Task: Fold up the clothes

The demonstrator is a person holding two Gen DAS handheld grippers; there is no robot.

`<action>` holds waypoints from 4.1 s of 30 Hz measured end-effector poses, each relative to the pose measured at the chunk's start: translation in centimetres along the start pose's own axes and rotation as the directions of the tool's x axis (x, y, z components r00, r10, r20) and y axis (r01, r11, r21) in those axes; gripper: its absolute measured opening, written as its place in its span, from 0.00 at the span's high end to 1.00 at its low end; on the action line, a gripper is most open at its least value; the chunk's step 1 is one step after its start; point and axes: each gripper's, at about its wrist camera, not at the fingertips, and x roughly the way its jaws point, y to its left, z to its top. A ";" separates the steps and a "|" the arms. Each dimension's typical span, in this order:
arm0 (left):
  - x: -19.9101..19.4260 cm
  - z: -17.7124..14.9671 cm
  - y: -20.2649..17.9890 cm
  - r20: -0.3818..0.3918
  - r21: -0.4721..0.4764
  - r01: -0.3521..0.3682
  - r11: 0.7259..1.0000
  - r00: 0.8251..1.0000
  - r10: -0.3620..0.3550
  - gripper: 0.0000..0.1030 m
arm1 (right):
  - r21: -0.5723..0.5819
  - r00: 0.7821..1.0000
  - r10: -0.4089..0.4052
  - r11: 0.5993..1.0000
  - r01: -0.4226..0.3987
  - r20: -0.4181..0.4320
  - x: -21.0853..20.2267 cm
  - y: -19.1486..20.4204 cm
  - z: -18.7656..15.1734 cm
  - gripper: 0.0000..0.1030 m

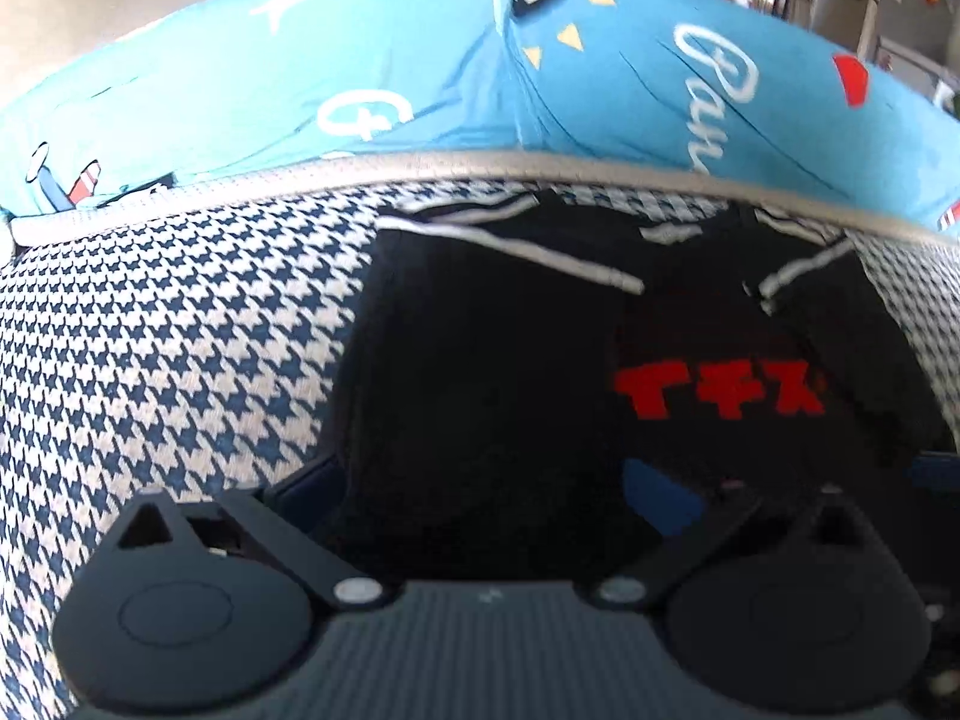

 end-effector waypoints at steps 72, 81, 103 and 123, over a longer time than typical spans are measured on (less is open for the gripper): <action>-1.6 -3.0 0.9 -0.138 -0.124 -0.015 0.992 0.990 -0.002 0.00 | 0.256 0.987 -0.103 0.964 0.068 0.126 0.9 -12.1 -0.9 0.86; -1.5 -2.9 0.8 -0.142 -0.128 -0.016 0.992 0.990 -0.002 0.00 | 0.297 0.987 -0.108 0.952 0.068 0.121 1.1 -12.6 -1.2 0.84; -2.5 -1.6 3.0 -0.116 -0.206 -0.021 0.978 0.993 -0.003 0.00 | 0.212 0.969 -0.038 0.977 -0.015 0.245 0.8 -6.7 1.6 0.89; -5.3 -2.8 13.3 -0.113 -0.426 -0.130 0.895 0.990 0.090 0.00 | 0.017 0.934 0.311 0.948 -0.319 0.177 8.8 9.4 6.9 0.89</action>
